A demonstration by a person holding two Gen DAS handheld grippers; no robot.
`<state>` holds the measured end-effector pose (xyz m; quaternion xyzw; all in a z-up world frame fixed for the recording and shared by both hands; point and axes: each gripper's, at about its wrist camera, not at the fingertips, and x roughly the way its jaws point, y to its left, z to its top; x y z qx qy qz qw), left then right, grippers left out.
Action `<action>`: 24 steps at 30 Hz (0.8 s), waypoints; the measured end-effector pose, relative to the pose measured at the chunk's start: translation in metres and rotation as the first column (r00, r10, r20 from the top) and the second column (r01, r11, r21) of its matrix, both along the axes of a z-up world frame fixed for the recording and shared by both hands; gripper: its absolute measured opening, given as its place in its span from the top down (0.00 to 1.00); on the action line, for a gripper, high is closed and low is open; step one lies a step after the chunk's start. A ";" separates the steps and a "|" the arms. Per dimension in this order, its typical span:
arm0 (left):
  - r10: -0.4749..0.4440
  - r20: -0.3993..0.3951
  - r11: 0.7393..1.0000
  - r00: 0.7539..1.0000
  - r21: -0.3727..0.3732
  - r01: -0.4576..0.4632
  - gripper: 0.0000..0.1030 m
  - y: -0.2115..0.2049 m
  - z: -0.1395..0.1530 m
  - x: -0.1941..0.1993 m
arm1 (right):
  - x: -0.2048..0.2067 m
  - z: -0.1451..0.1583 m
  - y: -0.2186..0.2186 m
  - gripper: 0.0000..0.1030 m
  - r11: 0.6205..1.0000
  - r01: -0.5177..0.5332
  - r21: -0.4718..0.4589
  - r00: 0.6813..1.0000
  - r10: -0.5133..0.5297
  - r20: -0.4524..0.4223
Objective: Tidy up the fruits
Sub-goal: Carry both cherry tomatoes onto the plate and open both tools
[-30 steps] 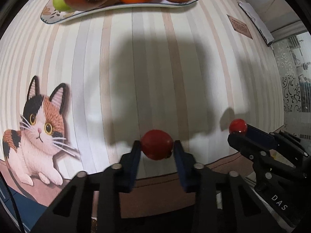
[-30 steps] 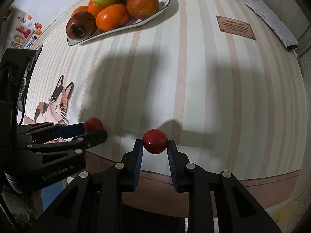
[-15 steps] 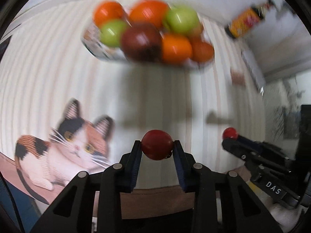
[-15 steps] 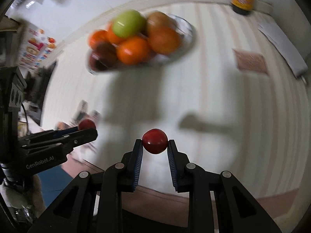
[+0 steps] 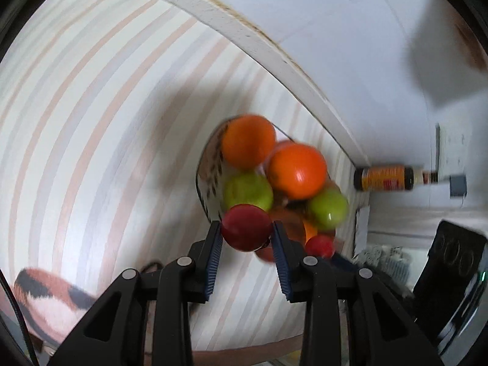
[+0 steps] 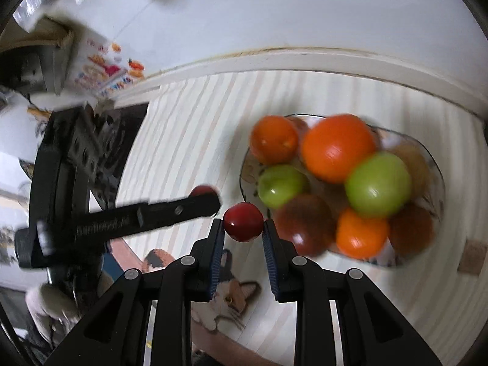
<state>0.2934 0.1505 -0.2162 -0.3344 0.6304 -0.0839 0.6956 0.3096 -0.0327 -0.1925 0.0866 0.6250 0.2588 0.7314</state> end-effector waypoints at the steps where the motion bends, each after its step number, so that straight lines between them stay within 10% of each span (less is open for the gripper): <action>1: 0.000 -0.010 1.000 1.000 -0.007 0.000 0.71 0.005 -0.004 0.006 | 0.004 -0.003 0.009 0.73 1.000 -0.015 -0.026 1.000 0.015 0.009; 24: -0.157 -0.161 0.983 0.974 -0.117 0.139 0.60 0.007 -0.063 0.049 | 0.001 -0.053 0.080 0.64 0.915 -0.064 -0.399 0.994 0.094 0.057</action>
